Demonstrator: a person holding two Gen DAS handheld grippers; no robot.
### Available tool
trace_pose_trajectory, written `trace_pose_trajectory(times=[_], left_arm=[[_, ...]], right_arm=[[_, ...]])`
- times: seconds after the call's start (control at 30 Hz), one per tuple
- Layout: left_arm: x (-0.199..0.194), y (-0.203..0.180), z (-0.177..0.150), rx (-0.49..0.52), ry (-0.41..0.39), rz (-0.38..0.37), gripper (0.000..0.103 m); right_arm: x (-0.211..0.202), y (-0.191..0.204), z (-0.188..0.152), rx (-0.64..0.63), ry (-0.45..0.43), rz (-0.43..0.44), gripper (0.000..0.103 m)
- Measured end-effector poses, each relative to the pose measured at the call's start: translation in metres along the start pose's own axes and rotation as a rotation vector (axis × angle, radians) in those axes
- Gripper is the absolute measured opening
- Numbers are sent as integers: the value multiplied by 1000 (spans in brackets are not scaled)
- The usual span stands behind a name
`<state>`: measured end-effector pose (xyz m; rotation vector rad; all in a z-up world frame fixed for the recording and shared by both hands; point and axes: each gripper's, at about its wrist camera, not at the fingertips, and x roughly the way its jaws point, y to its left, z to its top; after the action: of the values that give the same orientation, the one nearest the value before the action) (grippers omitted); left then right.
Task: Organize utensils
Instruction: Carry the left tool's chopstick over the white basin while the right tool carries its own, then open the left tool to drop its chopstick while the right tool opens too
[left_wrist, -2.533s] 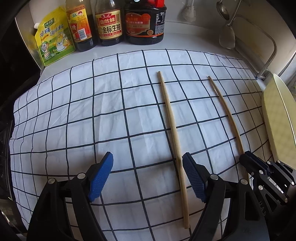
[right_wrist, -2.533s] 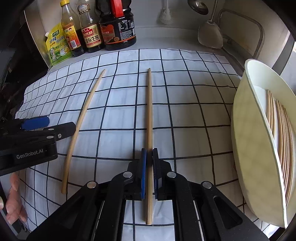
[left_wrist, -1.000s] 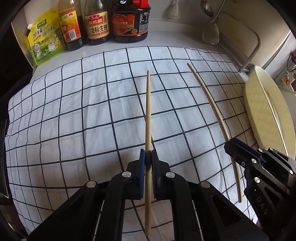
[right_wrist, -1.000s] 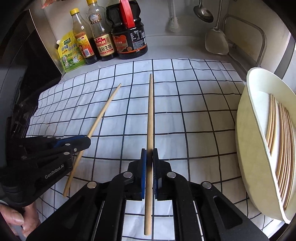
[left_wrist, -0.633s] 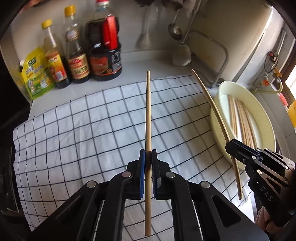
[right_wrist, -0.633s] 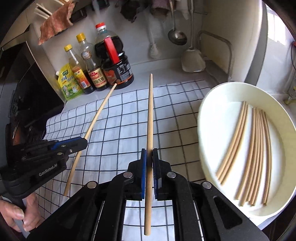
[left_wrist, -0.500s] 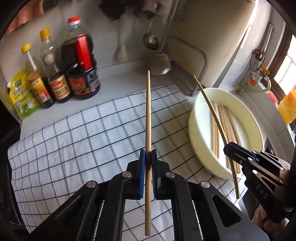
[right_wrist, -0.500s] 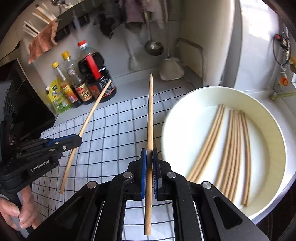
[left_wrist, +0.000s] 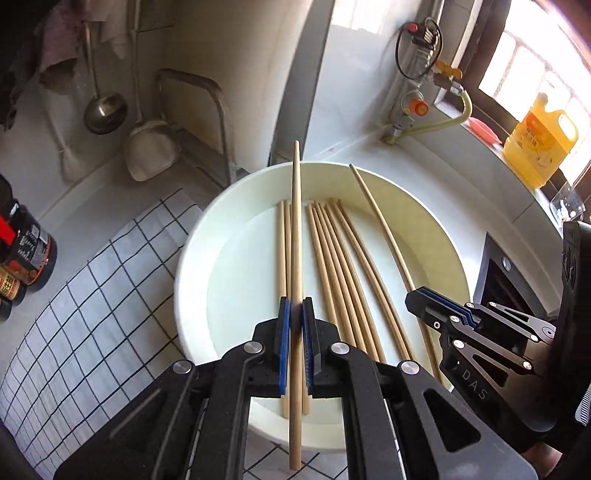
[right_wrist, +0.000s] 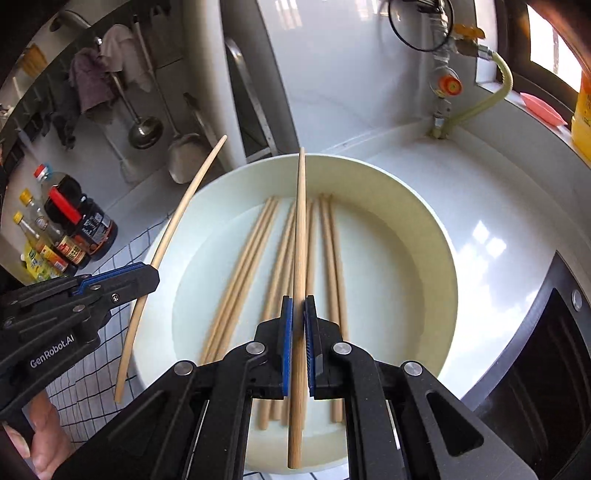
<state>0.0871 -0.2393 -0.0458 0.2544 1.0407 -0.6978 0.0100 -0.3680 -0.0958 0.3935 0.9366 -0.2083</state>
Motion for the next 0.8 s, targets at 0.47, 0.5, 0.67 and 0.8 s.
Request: trace_pose_trajectory(times=[0.47,0.5,0.67,0.8], left_arm=[[55,0,12,-30,124,36,8],[54,2,13,-38,121,44,14],[33,11,14,-71,42,85,61],[16,15,13,-70,19,139,63]], right_arm=[[24,-12,8,3,54,4,7],[22,-14,9,7,46,1,7],[11,-16,9,-1,18,-4,8],[2,-16,7,0,9,-3,9]])
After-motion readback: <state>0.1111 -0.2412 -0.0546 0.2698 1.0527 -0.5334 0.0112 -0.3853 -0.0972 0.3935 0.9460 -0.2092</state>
